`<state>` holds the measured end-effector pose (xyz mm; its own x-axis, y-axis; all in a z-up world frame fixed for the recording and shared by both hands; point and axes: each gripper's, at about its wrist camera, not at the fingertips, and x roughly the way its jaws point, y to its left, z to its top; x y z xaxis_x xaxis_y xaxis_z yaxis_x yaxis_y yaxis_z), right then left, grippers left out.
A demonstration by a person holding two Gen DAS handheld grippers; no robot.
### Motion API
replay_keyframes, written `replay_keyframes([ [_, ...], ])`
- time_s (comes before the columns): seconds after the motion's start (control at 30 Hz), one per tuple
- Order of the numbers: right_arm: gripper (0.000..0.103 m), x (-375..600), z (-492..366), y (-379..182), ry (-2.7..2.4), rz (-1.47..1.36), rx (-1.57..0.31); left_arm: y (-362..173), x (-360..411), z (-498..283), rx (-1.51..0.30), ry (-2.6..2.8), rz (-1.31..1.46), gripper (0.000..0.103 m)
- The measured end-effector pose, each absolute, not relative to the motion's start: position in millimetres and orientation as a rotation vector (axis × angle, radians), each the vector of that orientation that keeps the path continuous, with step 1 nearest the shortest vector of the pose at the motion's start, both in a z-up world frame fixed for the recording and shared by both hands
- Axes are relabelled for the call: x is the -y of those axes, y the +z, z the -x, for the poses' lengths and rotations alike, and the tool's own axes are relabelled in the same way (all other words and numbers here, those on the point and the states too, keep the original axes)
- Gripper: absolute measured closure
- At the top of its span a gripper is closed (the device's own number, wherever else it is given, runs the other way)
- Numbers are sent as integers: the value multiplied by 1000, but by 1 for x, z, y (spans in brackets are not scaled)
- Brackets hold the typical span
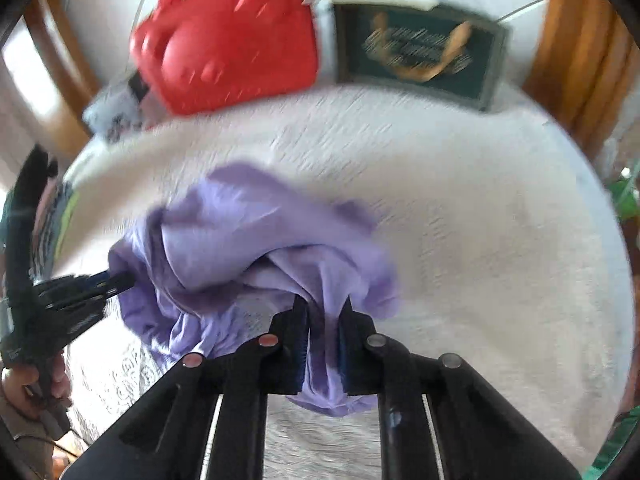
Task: Fold clothes
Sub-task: 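Grasp the lavender T-shirt with the left tool while the right tool grasps another edge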
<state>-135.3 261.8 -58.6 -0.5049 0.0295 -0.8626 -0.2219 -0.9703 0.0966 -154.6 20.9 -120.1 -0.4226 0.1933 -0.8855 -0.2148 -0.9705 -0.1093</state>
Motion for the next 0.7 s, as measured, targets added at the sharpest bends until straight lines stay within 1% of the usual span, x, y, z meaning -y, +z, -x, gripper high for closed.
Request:
replay_keyframes([
  [0.1, 91, -295, 110, -25, 2567, 1346, -290, -87, -3, 148, 47, 2485, 1464, 87],
  [0.2, 91, -328, 88, -14, 2494, 1291, -320, -76, 13, 145, 188, 2449, 1480, 87],
  [0.27, 91, -349, 70, -21, 2431, 1288, -384, -78, 18, 145, 250, 2399, 1523, 87],
  [0.3, 86, -354, 64, -27, 2402, 1305, -393, -80, 18, 145, 261, 2380, 1539, 87],
  [0.33, 68, -360, 57, -37, 2359, 1350, -390, -84, 16, 146, 253, 2370, 1550, 87],
  [0.37, 57, -364, 51, -43, 2332, 1374, -390, -87, 14, 147, 245, 2359, 1561, 87],
  [0.4, 34, -366, 46, -49, 2322, 1391, -395, -91, 12, 147, 237, 2349, 1571, 87],
  [0.43, 25, -368, 39, -55, 2324, 1406, -407, -94, 11, 148, 229, 2338, 1582, 85],
  [0.5, 25, -371, 33, -58, 2325, 1422, -434, -101, 7, 150, 213, 2316, 1604, 75],
  [0.53, 25, -372, 31, -61, 2324, 1428, -442, -105, 5, 151, 205, 2305, 1614, 56],
  [0.57, 25, -373, 29, -63, 2324, 1435, -450, -108, 3, 151, 197, 2295, 1625, 22],
  [0.6, 25, -374, 31, -65, 2322, 1441, -454, -112, 1, 152, 190, 2284, 1635, 6],
  [0.63, 25, -375, 32, -67, 2320, 1446, -458, -114, -1, 154, 178, 2282, 1636, 0],
  [0.7, 25, -378, 34, -71, 2316, 1458, -465, -113, -4, 160, 147, 2301, 1621, 0],
])
